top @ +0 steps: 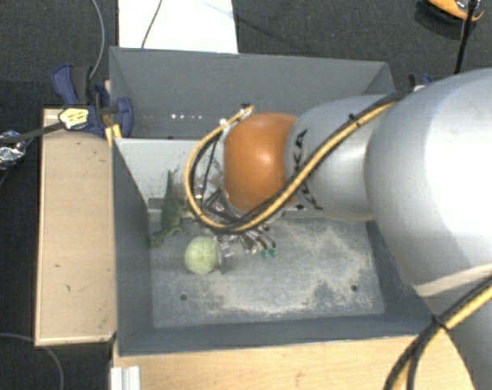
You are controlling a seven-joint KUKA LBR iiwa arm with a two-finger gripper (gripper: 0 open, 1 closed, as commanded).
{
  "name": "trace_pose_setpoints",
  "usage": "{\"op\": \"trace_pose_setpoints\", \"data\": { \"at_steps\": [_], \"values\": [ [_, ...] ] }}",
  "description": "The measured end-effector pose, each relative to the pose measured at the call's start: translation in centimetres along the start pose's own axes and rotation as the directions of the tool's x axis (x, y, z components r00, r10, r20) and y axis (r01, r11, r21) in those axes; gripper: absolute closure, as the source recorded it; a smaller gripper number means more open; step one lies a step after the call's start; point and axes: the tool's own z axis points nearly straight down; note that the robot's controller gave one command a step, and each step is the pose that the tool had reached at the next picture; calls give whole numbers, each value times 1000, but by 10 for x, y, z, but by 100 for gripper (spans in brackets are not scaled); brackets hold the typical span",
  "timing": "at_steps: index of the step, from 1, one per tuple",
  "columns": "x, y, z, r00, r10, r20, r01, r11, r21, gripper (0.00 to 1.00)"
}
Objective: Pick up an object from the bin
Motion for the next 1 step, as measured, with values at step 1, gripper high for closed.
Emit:
{"op": "trace_pose_setpoints", "data": {
  "at_steps": [1],
  "values": [
    [0, 0, 0, 1000, -1, 0, 1, 1000, 0, 100]
  ]
}}
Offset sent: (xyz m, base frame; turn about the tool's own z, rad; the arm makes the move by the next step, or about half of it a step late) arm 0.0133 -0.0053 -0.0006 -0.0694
